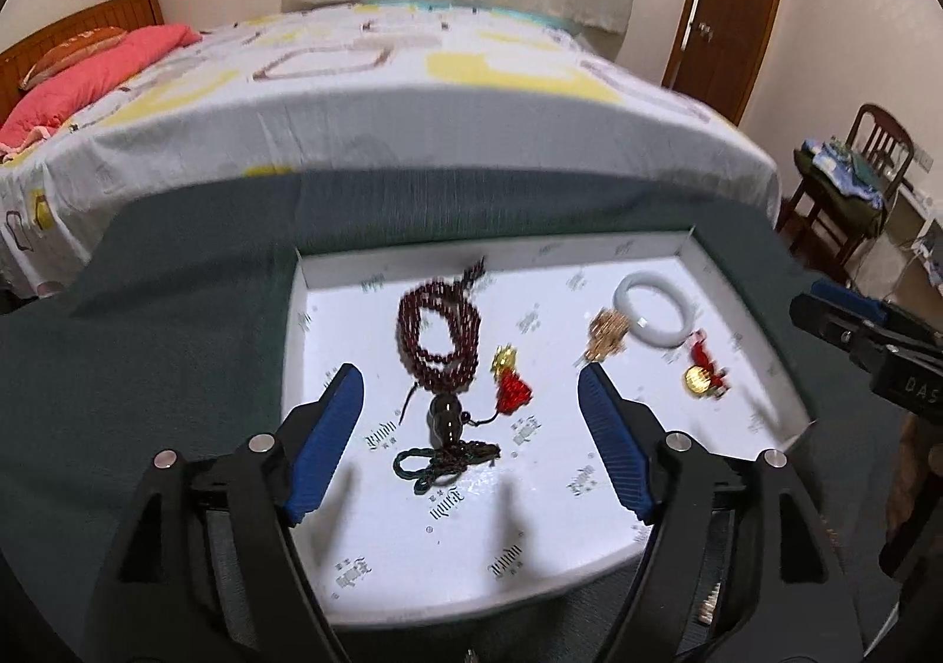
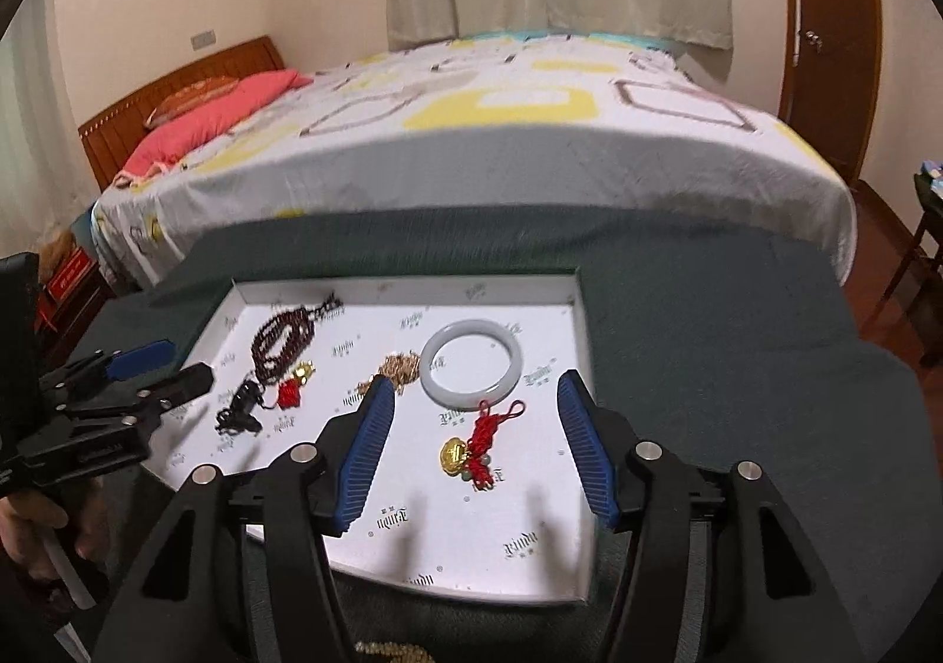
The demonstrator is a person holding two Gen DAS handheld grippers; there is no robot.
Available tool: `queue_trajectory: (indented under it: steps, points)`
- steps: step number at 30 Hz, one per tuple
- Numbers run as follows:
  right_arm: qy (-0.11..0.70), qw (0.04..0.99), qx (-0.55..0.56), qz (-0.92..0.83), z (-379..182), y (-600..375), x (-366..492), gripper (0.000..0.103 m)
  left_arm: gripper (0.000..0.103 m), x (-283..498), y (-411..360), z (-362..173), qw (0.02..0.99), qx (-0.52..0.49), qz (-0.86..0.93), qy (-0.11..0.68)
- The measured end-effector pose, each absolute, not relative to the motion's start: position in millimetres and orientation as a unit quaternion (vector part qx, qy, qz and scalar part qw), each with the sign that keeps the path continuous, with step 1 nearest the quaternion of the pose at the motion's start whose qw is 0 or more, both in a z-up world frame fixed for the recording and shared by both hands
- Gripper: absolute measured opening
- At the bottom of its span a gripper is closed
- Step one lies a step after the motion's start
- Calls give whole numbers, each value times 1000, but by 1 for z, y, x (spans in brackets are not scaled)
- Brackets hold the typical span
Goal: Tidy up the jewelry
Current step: 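Withdraw both open tools from the box back over the table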
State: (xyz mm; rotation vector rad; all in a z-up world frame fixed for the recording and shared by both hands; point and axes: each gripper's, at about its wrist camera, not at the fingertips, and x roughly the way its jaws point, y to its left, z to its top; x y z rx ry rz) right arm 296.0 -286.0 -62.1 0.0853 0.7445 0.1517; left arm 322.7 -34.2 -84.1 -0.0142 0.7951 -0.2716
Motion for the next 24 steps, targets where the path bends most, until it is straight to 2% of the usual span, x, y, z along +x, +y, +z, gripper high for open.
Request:
queue_trajectory:
  steps: [12, 24]
  points:
    - [341, 936, 57, 64, -44, -294, 242, 57, 77, 270, 2, -44, 931, -38, -105, 348]
    - [372, 926, 51, 47, -78, -293, 186, 57, 77, 205, 15, -81, 915, -48, -77, 392]
